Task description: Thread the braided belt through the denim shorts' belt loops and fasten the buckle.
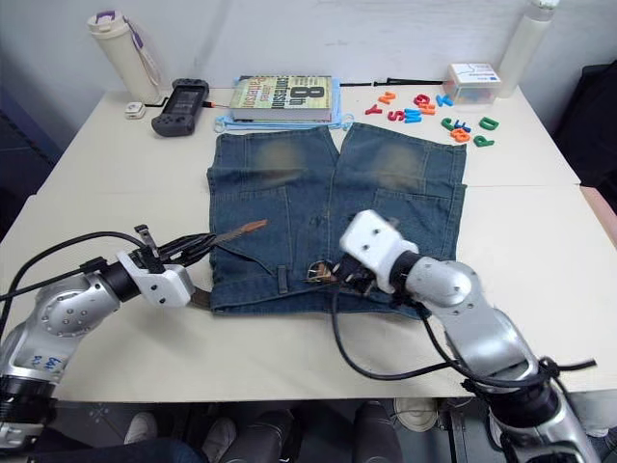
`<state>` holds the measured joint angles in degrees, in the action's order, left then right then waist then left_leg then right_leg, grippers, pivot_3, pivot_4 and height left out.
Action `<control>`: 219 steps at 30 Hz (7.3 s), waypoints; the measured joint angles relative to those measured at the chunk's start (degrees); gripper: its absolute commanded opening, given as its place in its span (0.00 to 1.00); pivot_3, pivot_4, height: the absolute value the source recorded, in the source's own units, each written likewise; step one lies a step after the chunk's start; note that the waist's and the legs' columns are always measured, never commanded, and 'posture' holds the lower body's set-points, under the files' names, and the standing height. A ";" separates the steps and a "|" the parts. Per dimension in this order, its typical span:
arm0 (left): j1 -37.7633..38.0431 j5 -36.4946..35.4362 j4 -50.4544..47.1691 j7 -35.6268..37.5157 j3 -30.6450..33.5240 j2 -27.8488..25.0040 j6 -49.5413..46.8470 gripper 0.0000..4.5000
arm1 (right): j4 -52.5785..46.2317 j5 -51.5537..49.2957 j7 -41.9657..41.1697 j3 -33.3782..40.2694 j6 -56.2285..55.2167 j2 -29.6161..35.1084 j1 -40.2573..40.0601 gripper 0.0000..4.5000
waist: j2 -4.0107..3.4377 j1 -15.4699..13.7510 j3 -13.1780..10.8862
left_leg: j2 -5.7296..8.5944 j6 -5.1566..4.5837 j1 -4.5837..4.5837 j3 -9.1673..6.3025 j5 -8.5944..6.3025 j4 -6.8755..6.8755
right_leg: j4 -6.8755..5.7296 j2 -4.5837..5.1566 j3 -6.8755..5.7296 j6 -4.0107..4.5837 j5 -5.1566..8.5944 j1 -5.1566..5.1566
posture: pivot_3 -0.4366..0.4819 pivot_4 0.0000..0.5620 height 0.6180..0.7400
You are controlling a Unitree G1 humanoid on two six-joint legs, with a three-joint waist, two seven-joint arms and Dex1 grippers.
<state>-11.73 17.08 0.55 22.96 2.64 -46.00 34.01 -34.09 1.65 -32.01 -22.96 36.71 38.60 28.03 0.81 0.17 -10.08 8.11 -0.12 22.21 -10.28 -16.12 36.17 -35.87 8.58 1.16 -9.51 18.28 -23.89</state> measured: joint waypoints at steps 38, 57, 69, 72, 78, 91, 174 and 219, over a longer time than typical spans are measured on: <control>0.41 -14.09 -8.95 8.87 -1.98 6.64 -14.46 0.80 | 16.43 28.84 1.53 -6.60 -26.63 -12.33 2.71 0.00 | 0.05 0.56 0.03 | -0.07 0.04 0.02 0.69 0.01 0.00 | -0.64 -0.13 0.74 0.03 -0.02 -0.58 | 0.48 0.27 1.00; 29.36 -128.48 -40.16 -36.31 6.73 14.20 -63.59 0.80 | 22.79 33.93 3.25 -5.59 -29.77 -14.87 2.56 0.00 | 0.12 0.43 0.05 | -0.30 0.15 -0.26 1.16 -0.04 0.14 | -0.84 -0.49 1.35 0.25 -0.05 -0.55 | 0.48 0.27 1.00; 15.99 -129.44 -35.58 -61.48 9.39 37.34 -58.32 0.80 | 21.07 36.39 0.06 -5.82 -35.58 -11.14 2.29 0.00 | 0.51 -0.09 0.25 | -1.11 0.47 -1.02 2.16 -0.23 0.01 | -0.59 -1.38 2.00 0.53 -0.33 -0.24 | 0.48 0.27 1.00; 14.87 -129.44 -34.94 -62.82 11.08 38.38 -58.59 0.80 | 21.06 36.63 -0.22 -5.82 -35.63 -11.22 2.29 0.00 | 0.53 -0.24 0.26 | -1.19 0.48 -1.04 2.22 -0.25 0.03 | -0.57 -1.47 2.07 0.57 -0.35 -0.24 | 0.48 0.27 1.00; 13.79 -129.44 -32.76 -63.53 12.58 38.63 -61.23 0.54 | 21.06 36.95 -0.26 -5.82 -35.76 -12.11 2.31 0.00 | 0.57 -0.30 0.28 | -1.29 0.50 -1.04 2.24 -0.31 0.03 | -0.49 -1.58 2.11 0.61 -0.38 -0.25 | 0.48 0.27 1.00; 11.74 -129.44 -28.35 -61.46 15.02 37.09 -67.69 0.02 | 21.06 37.69 -0.22 -5.36 -36.48 -12.92 2.32 0.00 | 0.57 -0.25 0.28 | -2.00 0.78 -1.09 2.35 -0.47 0.02 | -0.07 -2.26 2.14 0.92 -0.65 -0.16 | 0.48 0.27 1.00; 22.53 -109.18 -21.39 -33.26 12.91 32.29 -68.75 0.00 | -1.91 -14.45 -7.56 11.67 21.96 -12.32 -5.59 0.99 | 0.50 -1.60 0.23 | -2.19 0.54 -0.94 2.35 -1.04 -0.07 | 0.53 -2.24 2.04 1.04 -0.59 -0.13 | 0.48 0.27 1.00; 24.80 -95.61 -38.28 -32.08 7.28 33.27 -66.19 0.00 | -4.89 -32.24 -2.22 16.09 28.38 -7.99 -2.38 0.99 | 0.46 -1.71 0.20 | -2.25 0.36 -0.91 2.34 -1.26 -0.06 | 1.06 -2.26 1.94 0.98 -0.62 0.10 | 0.48 0.27 1.00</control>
<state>13.07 -78.53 -37.73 -9.12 9.92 -12.73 -32.18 -38.98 -30.59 -34.23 -6.87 65.09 30.61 25.65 1.27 -1.54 -9.88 5.86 0.24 21.30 -7.94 -17.38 36.11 -34.81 6.32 3.09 -8.53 17.65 -23.79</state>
